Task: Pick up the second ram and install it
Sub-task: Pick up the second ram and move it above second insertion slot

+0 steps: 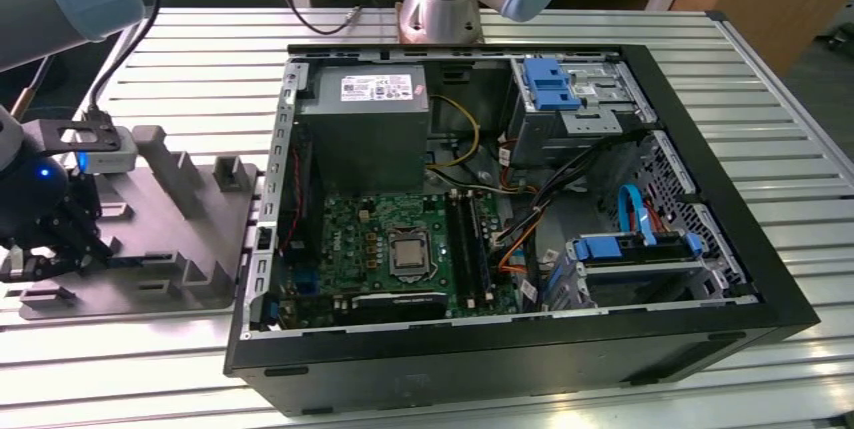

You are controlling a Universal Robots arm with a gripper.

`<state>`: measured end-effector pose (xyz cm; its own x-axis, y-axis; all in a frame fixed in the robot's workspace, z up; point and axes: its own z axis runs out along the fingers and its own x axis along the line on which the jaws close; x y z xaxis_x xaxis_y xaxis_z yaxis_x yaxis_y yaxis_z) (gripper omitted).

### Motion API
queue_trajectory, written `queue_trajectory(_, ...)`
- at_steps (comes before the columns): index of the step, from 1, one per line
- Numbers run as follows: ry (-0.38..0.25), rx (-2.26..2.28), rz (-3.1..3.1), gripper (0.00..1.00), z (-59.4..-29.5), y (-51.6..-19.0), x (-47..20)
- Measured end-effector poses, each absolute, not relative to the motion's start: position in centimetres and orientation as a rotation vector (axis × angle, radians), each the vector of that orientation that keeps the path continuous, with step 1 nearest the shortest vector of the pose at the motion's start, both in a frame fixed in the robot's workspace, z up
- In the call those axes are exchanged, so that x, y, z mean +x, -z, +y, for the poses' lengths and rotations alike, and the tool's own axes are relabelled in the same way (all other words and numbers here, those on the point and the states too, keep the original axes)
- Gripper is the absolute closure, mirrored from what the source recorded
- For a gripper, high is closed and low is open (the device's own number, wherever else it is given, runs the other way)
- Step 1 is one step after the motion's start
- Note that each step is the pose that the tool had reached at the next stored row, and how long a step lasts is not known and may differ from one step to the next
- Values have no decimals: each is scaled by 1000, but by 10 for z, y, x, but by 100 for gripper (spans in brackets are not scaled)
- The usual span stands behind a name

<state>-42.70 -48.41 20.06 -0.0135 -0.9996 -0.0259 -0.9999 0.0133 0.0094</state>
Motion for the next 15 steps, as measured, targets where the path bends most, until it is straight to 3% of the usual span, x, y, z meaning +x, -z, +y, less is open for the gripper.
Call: queue_trajectory(15,-39,-2198,2228,81,-484,-201,-425)
